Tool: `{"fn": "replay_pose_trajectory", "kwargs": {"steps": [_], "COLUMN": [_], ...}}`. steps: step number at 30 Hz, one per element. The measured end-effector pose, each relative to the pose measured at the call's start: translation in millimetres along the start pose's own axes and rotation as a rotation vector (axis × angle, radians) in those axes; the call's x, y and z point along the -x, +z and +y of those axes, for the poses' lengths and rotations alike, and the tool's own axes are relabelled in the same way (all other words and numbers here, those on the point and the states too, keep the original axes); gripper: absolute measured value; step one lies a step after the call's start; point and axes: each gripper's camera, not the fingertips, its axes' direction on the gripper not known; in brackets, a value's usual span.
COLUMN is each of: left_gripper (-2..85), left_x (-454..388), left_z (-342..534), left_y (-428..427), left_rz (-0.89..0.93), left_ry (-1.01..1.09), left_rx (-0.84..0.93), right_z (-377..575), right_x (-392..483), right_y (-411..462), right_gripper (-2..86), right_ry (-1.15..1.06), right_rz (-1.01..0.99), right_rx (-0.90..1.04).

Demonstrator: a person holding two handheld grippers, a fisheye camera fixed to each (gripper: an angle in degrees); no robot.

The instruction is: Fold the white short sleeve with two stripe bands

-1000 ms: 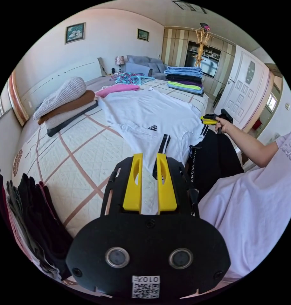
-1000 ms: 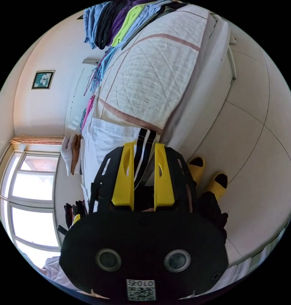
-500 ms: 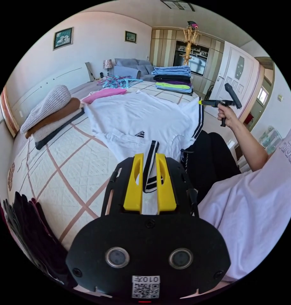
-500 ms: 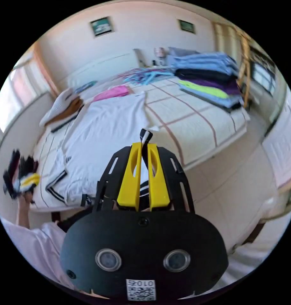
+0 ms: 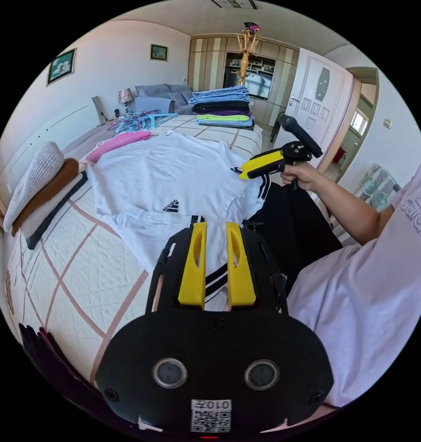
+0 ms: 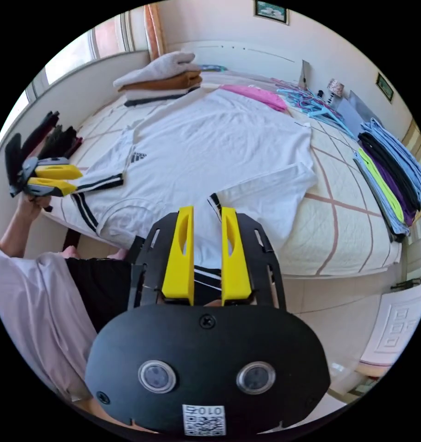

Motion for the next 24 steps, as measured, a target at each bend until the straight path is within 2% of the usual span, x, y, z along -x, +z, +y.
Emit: {"fn": "replay_pose_trajectory", "kwargs": {"steps": [2, 7, 12, 15, 19, 24], "left_gripper": [5.9, 6.5, 7.1, 7.4, 7.9, 8.8], "left_x": [-7, -31, -36, -24, -5, -11], "left_z": [-12, -55, -57, -42, -24, -51], "left_y": [10, 45, 57, 59, 57, 74], "left_rz": [0.033, 0.083, -0.018, -0.051, -0.047, -0.028], "left_ry": [0.06, 0.214, 0.231, 0.177, 0.089, 0.2], "left_rx": [-0.011, -0.007, 0.019, 0.052, 0.053, 0.034], "right_z": [9, -13, -45, -49, -29, 26], "right_x": [-32, -79, -87, -78, -63, -47], "right_y": [-22, -31, 18, 67, 39, -4], "right_gripper": [4.4, 4.9, 5.4, 5.5, 5.9, 6.8], "right_ry": [0.07, 0.171, 0.177, 0.153, 0.141, 0.21], "right_rz": [-0.044, 0.023, 0.006, -0.004, -0.009, -0.019], "right_rx": [-0.103, -0.137, -0.025, 0.117, 0.009, -0.032]}}
